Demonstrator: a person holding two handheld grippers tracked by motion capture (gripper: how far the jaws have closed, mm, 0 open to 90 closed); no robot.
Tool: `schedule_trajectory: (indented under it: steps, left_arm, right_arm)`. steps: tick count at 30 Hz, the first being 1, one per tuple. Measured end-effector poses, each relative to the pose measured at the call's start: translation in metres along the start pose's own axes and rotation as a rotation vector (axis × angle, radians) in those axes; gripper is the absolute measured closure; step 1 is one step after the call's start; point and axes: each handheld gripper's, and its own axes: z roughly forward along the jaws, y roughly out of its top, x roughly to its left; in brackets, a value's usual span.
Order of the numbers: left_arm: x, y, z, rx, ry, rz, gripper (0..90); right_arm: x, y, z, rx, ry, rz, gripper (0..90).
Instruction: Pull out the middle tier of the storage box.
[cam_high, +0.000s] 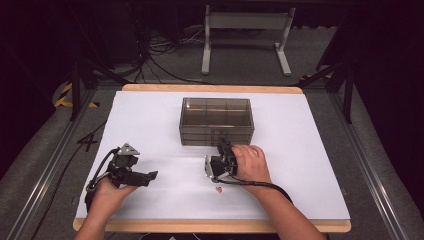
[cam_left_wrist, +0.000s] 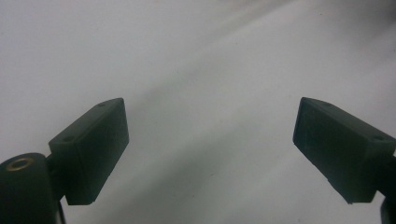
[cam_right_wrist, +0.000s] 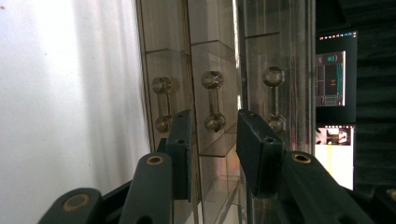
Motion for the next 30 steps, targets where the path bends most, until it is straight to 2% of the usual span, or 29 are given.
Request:
schedule_trajectory:
  steps: [6,18,20,25,27,30]
  left_arm:
    - [0.0,0.0,0.0,0.003,-0.003,0.002,10.9]
    - [0.0,0.0,0.001,0.002,-0.004,0.002,10.8]
    - [0.0,0.0,0.001,0.003,-0.006,0.002,10.8]
    - [0.0,0.0,0.001,0.004,-0.007,0.0,10.8]
    - [-0.001,0.0,0.001,0.005,-0.007,0.0,10.8]
    - [-0.001,0.0,0.002,0.005,-0.008,0.0,10.8]
  right_arm:
    - [0.002,0.002,0.004,0.017,-0.01,-0.005,68.2]
    - [0.008,0.003,0.012,0.061,-0.054,-0.048,71.2]
    - [0.008,0.003,0.013,0.061,-0.055,-0.048,71.3]
    - [0.013,0.003,0.015,0.059,-0.081,-0.086,74.7]
    - [0.012,0.003,0.015,0.06,-0.086,-0.082,78.8]
    - [0.01,0.004,0.015,0.057,-0.083,-0.076,79.8]
